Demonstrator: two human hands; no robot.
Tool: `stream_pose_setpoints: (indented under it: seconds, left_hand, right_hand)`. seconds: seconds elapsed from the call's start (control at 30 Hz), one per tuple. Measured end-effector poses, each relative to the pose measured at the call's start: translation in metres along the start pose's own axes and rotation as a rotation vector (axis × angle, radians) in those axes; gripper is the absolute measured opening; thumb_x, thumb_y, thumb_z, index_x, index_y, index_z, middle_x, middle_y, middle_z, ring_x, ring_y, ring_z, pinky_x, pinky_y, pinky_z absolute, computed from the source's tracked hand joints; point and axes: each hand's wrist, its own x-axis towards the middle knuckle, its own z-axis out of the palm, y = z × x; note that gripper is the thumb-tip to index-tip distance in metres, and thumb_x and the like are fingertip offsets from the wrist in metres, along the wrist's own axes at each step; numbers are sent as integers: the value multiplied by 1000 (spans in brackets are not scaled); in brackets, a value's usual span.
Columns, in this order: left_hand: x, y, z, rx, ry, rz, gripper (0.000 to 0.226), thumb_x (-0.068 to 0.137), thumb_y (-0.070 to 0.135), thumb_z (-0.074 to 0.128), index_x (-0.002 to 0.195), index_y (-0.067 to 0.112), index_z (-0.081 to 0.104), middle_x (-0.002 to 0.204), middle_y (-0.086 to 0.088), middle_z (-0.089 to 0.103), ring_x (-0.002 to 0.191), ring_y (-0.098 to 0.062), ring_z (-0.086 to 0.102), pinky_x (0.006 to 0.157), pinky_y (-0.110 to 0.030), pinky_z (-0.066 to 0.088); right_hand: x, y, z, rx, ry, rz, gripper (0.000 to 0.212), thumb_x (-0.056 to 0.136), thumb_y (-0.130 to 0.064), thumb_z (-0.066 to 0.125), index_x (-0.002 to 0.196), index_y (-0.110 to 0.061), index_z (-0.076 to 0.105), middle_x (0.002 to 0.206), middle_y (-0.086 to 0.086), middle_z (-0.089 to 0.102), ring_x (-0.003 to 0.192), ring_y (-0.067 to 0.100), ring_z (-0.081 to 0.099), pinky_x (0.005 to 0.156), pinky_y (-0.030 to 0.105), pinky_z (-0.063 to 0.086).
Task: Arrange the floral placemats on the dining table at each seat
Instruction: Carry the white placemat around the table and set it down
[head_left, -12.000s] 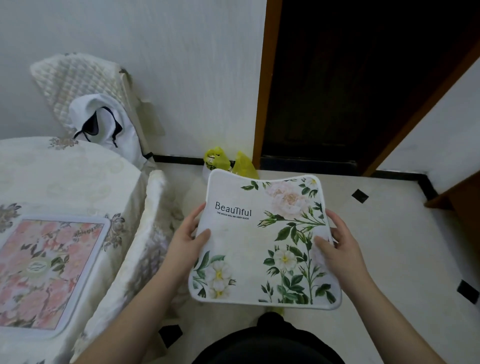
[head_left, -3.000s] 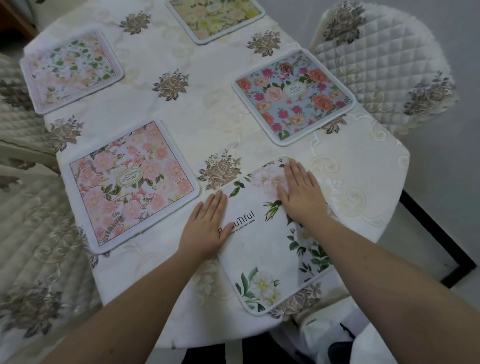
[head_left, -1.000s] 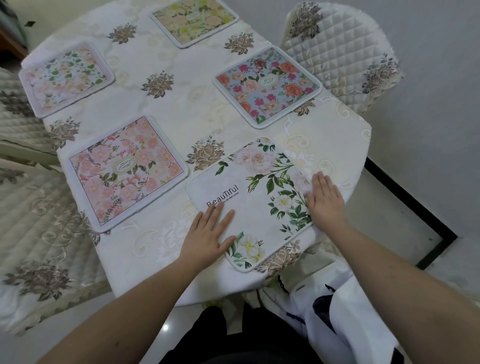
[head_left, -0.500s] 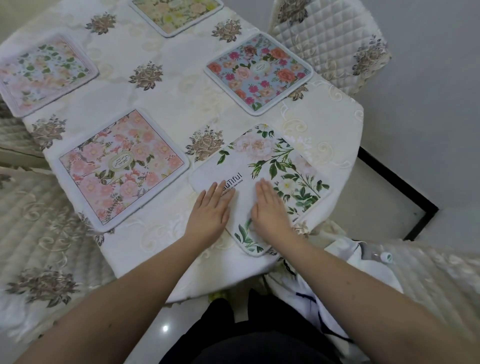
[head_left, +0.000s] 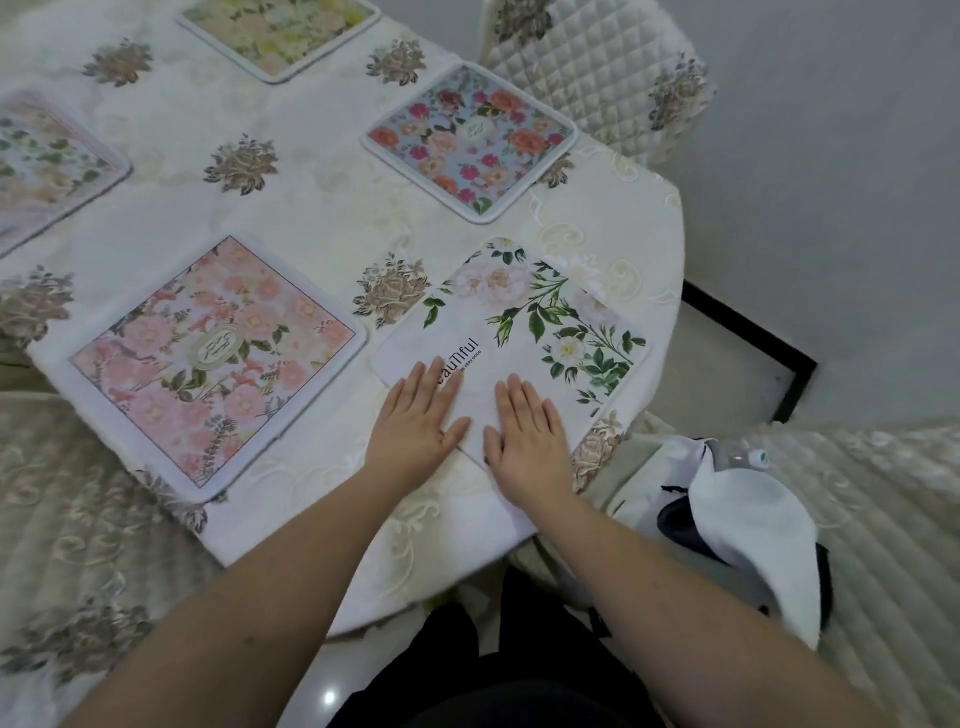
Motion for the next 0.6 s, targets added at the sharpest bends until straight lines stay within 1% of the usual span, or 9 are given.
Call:
stream_pose_setpoints:
  seconds: [0.1,0.2,0.27,0.33,0.4,0.5,0.57,0.6]
  left_hand:
    - [-4,-14,-7,42,-25,9,78,96,72,20,160,31,1,167,2,-10,154,-17,-7,121,-33,-8]
    - [-6,-27,-17,45,-105,16,86,92,78,19,158,33,-13,162,3,-27,152,-15,-20,123,-37,-8]
    - [-9,-33,-19,55,-114,24,88,91,80,17,157,32,-16,161,2,-29,151,-16,-21,123,-39,-8]
    - [-11,-38,-20,54,-126,23,88,92,80,16,157,31,-17,162,0,-27,151,-17,-21,123,-39,-8]
    - [-12,-42,-23,72,-150,29,88,91,79,12,157,29,-18,163,-1,-26,151,-17,-22,124,-40,-8]
    - [-8,-46,-31,126,-211,56,89,90,77,11,157,27,-18,163,-4,-26,152,-20,-19,123,-40,-8]
    - [-6,-45,-37,162,-247,55,88,93,75,15,157,26,-18,163,-6,-26,153,-21,-18,123,-42,-7]
    - [-5,-43,-41,189,-271,53,87,94,74,17,157,25,-18,163,-6,-26,153,-22,-17,124,-43,-7]
  right_hand:
    - [-9,9,-2,-13,11,56,64,100,-47,25,155,-13,26,162,6,21,149,20,18,121,38,8]
    - [-18,19,-5,-31,-28,84,72,98,-54,10,157,-14,13,164,5,5,151,18,5,122,36,0]
    - [-24,24,-6,-36,-44,113,77,94,-58,1,157,-15,4,164,3,-5,152,17,-3,122,35,-4]
    - [-29,28,-10,-40,-65,154,80,90,-61,-5,156,-15,-4,163,1,-12,151,16,-8,122,35,-6]
    - [-36,33,-14,-49,-92,187,85,86,-63,-10,156,-15,-6,163,2,-13,151,16,-11,122,35,-6]
    - [-48,45,-23,-113,-129,203,93,81,-64,-15,157,-12,-1,165,6,-6,151,18,-5,122,36,-4]
    - [-59,53,-32,-117,-140,230,93,84,-64,-12,157,-10,5,165,7,1,152,19,-1,122,36,-3]
    - [-66,56,-37,-113,-147,247,88,89,-64,-7,157,-11,7,165,7,3,152,19,0,122,36,-2]
